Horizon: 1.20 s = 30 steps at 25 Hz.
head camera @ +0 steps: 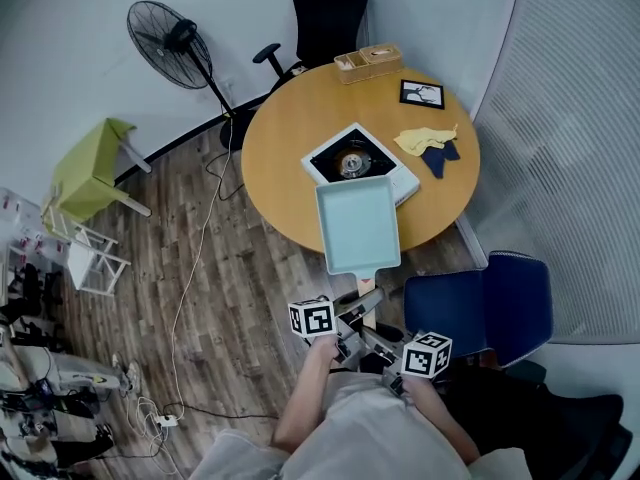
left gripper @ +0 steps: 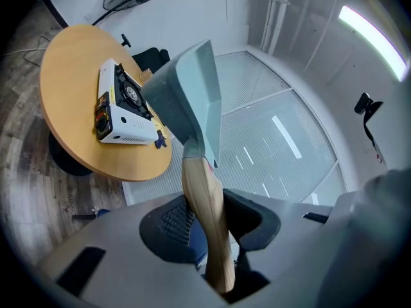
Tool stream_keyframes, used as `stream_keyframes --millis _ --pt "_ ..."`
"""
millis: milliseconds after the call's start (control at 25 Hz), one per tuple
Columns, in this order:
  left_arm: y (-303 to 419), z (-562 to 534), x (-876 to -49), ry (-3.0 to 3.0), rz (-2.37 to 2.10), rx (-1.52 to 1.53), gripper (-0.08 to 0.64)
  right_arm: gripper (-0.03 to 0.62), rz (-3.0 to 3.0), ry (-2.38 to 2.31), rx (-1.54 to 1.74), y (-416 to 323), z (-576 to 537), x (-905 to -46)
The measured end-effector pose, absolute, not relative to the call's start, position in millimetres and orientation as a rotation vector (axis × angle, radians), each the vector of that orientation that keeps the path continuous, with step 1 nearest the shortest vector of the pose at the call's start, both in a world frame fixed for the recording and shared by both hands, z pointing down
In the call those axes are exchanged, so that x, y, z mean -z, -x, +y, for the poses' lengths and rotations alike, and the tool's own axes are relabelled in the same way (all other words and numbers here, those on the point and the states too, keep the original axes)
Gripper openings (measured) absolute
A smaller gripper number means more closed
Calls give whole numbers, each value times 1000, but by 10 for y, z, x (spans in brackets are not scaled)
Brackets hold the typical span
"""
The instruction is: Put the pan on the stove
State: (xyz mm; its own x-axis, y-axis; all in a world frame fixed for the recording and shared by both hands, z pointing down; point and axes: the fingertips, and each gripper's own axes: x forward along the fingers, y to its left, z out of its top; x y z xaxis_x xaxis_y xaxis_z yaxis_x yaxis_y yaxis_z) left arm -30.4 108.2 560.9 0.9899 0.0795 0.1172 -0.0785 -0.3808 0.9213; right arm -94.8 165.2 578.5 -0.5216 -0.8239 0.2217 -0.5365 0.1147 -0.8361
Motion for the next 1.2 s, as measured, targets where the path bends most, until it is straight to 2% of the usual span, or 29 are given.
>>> stream_keyframes --millis 560,1200 --pt "-147 856 -5822 -1915 -51 -206 140 124 2067 1319 1428 503 1437 -5978" --pt "-574 -154 -5954 -1852 -111 -149 140 126 2090 1323 1465 8 501 -6048"
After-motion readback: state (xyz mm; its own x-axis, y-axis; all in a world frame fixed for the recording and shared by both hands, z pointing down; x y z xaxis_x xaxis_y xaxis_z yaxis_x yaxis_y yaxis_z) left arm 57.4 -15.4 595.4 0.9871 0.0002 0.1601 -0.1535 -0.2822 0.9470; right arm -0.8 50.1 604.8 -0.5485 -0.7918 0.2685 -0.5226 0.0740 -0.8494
